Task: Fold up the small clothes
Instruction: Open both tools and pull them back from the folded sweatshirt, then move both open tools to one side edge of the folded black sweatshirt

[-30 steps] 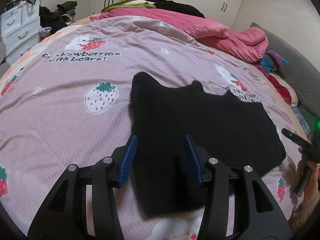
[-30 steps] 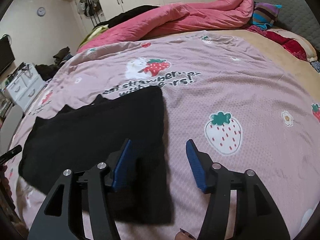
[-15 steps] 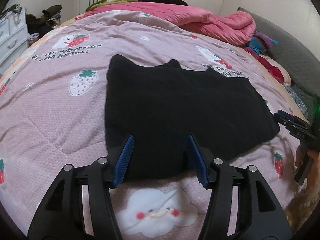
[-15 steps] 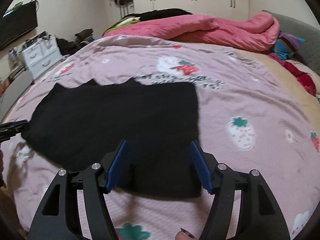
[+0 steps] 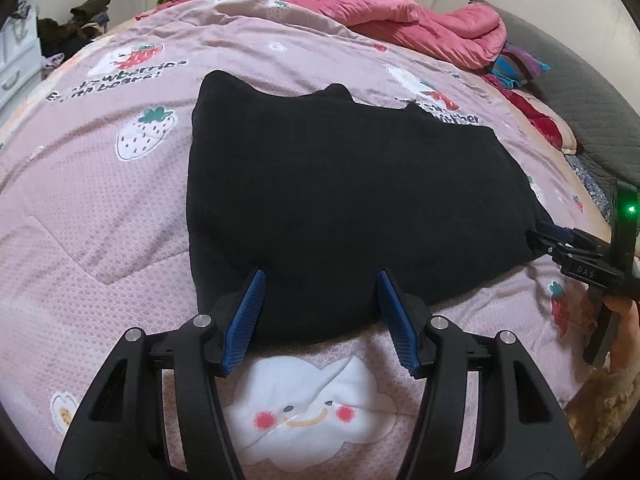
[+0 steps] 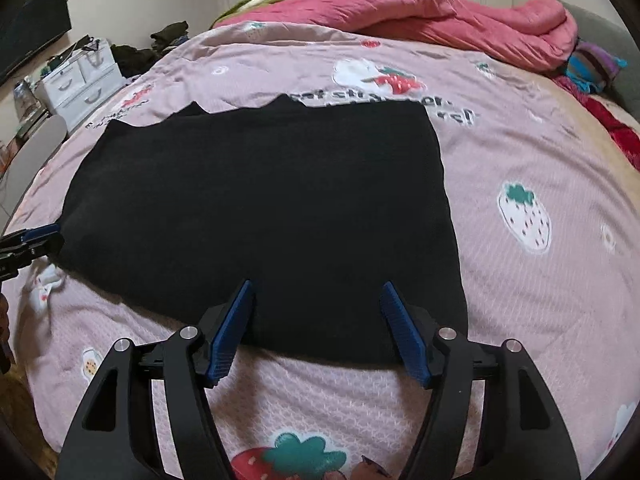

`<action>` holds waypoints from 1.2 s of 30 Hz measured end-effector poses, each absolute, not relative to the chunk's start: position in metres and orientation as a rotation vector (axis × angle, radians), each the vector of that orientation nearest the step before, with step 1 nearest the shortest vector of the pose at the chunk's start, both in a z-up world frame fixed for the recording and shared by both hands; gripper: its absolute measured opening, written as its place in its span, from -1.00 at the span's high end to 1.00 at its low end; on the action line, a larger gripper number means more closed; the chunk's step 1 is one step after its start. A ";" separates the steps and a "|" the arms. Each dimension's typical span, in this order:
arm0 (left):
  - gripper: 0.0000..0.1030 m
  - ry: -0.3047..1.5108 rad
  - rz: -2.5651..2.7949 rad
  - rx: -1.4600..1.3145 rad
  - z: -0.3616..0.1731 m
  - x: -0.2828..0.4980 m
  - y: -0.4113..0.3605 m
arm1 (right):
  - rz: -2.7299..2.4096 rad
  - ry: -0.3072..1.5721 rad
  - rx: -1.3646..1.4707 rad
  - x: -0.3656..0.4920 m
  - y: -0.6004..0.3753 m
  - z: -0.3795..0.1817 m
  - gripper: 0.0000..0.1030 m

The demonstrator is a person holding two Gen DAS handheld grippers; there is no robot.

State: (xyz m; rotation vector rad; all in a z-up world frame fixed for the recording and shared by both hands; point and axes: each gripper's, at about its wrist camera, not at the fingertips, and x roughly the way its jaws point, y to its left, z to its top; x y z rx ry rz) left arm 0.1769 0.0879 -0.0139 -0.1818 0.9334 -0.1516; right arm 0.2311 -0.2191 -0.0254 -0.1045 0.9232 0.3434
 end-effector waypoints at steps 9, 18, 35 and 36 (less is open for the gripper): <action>0.01 0.933 -0.156 -0.186 -0.014 0.172 0.087 | 0.339 0.935 -0.075 0.223 -0.225 -0.030 -0.31; -0.10 0.925 -0.166 -0.184 -0.011 0.167 0.086 | 0.360 0.883 -0.031 0.211 -0.230 -0.020 -0.53; -0.82 0.880 -0.133 -0.190 0.008 0.157 0.096 | 0.396 0.767 -0.017 0.193 -0.217 0.001 -0.91; -0.82 0.878 -0.126 -0.193 0.008 0.158 0.097 | 0.407 0.761 -0.032 0.191 -0.211 0.002 -0.91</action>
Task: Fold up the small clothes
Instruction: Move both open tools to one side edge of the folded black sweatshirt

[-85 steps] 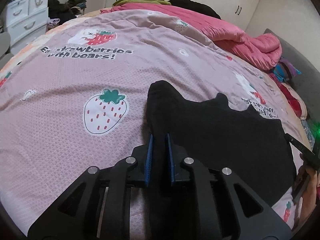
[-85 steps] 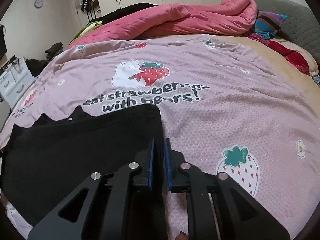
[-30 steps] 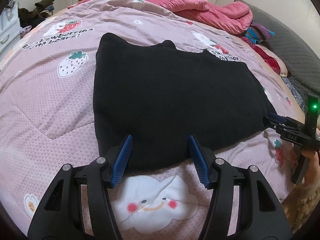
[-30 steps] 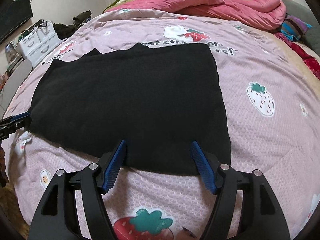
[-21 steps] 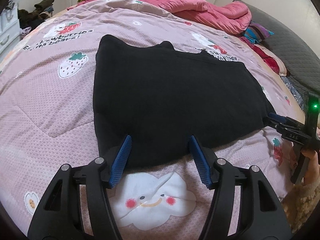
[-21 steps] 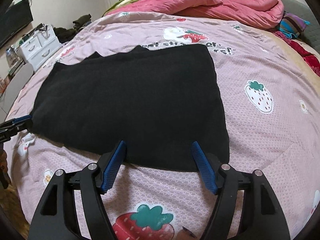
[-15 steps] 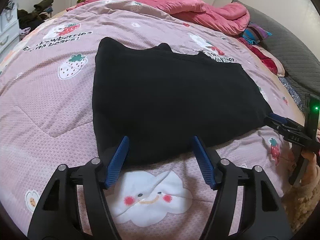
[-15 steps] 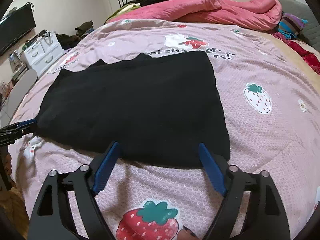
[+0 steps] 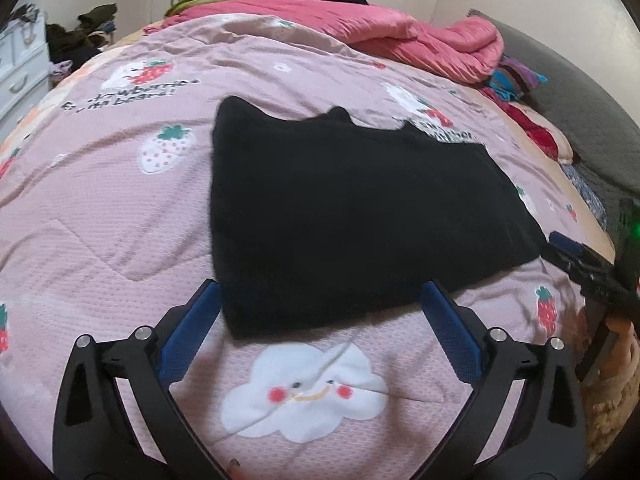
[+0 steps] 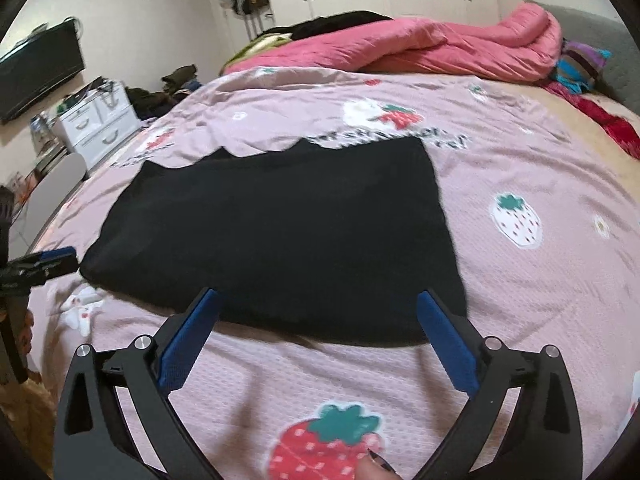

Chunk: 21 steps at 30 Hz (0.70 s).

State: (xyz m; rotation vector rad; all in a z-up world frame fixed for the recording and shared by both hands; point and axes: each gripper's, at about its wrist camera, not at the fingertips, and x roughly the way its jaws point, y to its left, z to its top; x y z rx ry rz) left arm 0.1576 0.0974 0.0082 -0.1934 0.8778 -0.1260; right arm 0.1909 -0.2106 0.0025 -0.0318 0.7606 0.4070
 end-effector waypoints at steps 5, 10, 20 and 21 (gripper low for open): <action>-0.82 0.875 -0.071 -0.193 0.009 0.159 0.110 | 0.455 0.738 -0.079 0.185 -0.181 0.005 -0.91; -0.82 0.873 -0.009 -0.213 0.007 0.163 0.129 | 0.508 0.719 -0.124 0.181 -0.148 0.006 -0.91; -0.82 0.863 0.071 -0.272 0.009 0.181 0.159 | 0.630 0.707 -0.200 0.169 -0.069 0.003 -0.91; -0.82 0.861 0.078 -0.275 0.010 0.183 0.161 | 0.640 0.701 -0.221 0.167 -0.059 0.003 -0.91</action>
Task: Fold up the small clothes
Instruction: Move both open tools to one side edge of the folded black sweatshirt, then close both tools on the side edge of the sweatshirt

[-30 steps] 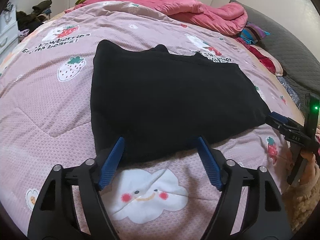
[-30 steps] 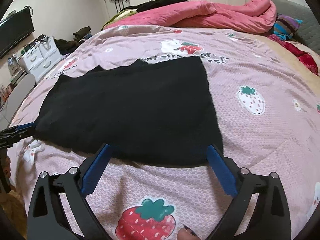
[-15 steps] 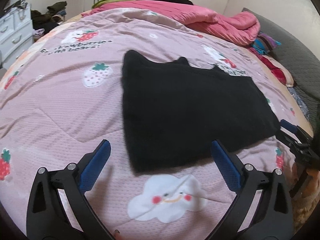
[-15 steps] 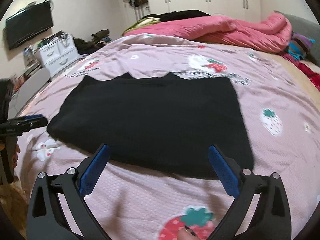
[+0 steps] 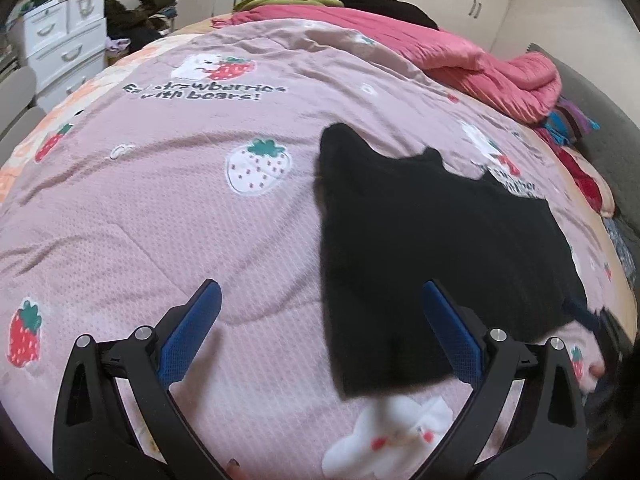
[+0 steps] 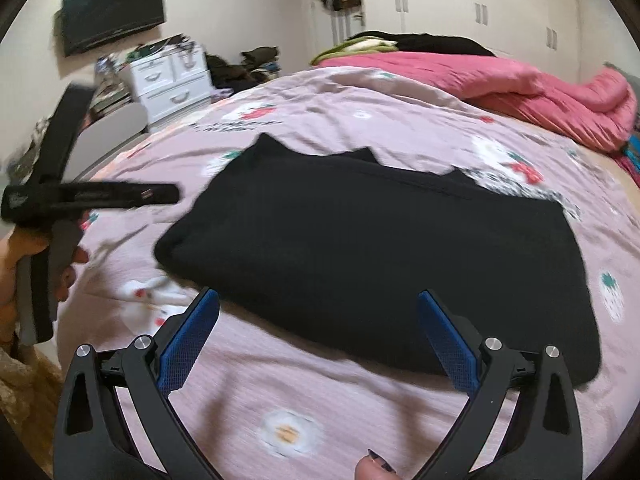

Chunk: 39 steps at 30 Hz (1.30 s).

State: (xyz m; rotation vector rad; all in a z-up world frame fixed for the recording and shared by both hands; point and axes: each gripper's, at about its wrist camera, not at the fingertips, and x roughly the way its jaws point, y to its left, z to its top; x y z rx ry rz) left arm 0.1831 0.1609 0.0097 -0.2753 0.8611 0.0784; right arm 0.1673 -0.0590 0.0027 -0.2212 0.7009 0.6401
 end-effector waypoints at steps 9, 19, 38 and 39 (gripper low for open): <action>-0.82 0.856 0.144 -0.252 0.013 0.215 0.170 | 0.664 0.721 -0.367 0.165 0.005 -0.020 -0.91; -0.82 0.918 0.149 -0.299 -0.004 0.245 0.175 | 0.624 0.721 -0.470 0.170 0.029 -0.034 -0.91; -0.82 0.987 0.165 -0.328 -0.022 0.269 0.186 | 0.623 0.636 -0.637 0.182 0.063 -0.049 -0.90; -0.82 0.988 0.165 -0.330 -0.022 0.269 0.186 | 0.615 0.621 -0.632 0.182 0.062 -0.047 -0.89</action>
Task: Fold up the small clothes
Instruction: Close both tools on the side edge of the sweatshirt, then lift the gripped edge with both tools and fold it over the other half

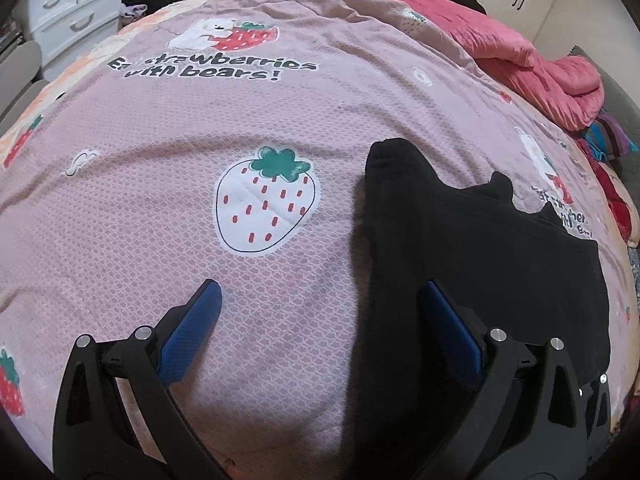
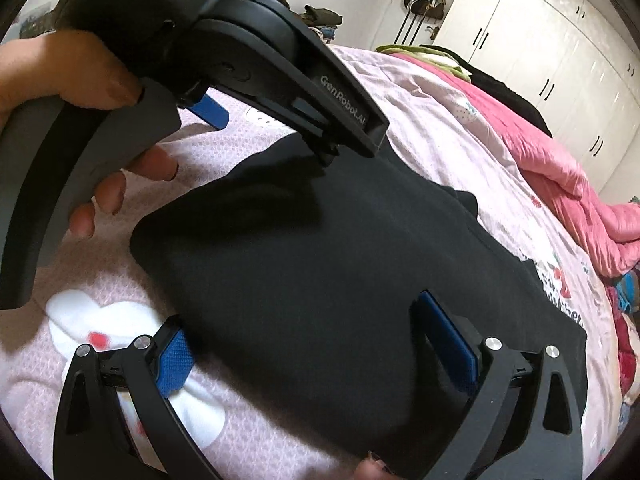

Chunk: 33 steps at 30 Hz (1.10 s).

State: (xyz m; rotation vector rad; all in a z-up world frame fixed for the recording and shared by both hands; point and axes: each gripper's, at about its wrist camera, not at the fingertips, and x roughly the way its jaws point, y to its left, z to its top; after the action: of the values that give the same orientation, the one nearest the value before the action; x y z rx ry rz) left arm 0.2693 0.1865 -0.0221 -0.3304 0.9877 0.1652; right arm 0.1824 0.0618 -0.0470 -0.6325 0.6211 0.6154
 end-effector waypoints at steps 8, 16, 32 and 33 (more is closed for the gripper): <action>-0.82 0.994 0.162 -0.334 -0.022 0.273 0.183 | 0.693 0.497 -0.548 0.171 0.047 -0.019 0.52; -0.81 0.962 0.077 -0.409 -0.012 0.277 0.166 | 0.670 0.430 -0.433 0.171 0.016 0.002 0.77; 0.30 0.802 -0.175 -0.388 0.050 0.283 0.063 | 0.505 0.347 -0.166 0.180 -0.086 0.044 0.85; 0.30 0.797 -0.182 -0.379 0.053 0.284 0.058 | 0.495 0.346 -0.145 0.180 -0.094 0.046 0.85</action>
State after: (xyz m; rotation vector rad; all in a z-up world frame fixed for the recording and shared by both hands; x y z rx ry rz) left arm 0.2836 0.0576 0.0530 -0.3793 0.7965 -0.1817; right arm 0.1799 -0.0937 0.0457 -0.1450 0.3457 0.4945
